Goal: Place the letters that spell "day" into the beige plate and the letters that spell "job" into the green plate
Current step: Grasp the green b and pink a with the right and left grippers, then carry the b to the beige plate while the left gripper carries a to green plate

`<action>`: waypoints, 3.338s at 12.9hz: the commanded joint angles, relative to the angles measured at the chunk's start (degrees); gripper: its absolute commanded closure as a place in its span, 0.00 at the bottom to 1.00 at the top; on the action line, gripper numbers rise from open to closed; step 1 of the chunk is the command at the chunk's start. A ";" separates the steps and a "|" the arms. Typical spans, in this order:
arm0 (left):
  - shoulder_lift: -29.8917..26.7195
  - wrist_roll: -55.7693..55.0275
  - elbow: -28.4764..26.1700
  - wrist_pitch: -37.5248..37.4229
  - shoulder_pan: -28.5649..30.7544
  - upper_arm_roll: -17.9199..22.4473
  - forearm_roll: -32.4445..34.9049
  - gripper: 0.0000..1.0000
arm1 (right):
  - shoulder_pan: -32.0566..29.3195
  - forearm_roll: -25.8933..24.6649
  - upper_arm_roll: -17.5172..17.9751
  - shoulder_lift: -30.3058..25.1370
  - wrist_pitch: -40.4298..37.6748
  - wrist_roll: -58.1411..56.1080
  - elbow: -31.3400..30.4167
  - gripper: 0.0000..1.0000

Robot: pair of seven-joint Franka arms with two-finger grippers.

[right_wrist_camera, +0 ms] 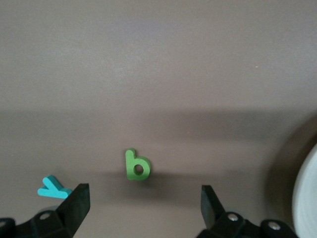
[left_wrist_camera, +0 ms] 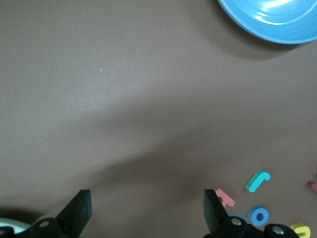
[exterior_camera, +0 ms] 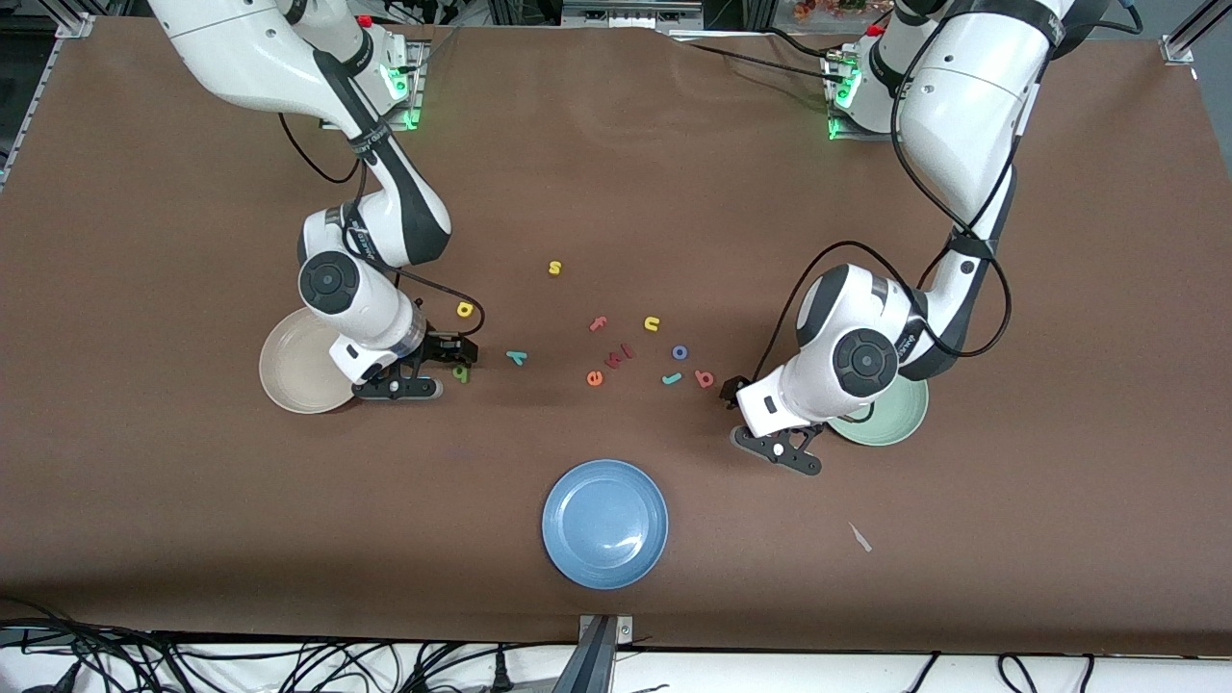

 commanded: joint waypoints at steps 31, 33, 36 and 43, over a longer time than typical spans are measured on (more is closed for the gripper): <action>5.03 -50.93 -1.16 -0.49 -8.93 0.80 -0.36 0.43 | 1.61 -4.22 -0.13 8.75 -0.44 8.82 7.04 0.67; 5.04 -50.84 -1.16 -0.49 -8.93 0.80 0.33 0.51 | 1.61 -4.22 -0.13 8.75 -0.44 8.82 7.04 0.68; 5.03 -51.37 -1.25 0.21 -9.01 0.71 2.27 0.75 | 1.61 -4.04 -0.13 8.75 -0.35 8.82 7.04 0.74; 4.07 -50.84 -0.63 0.04 -7.96 0.71 2.54 0.88 | 1.52 -4.13 -0.13 8.58 -9.83 8.20 13.54 0.80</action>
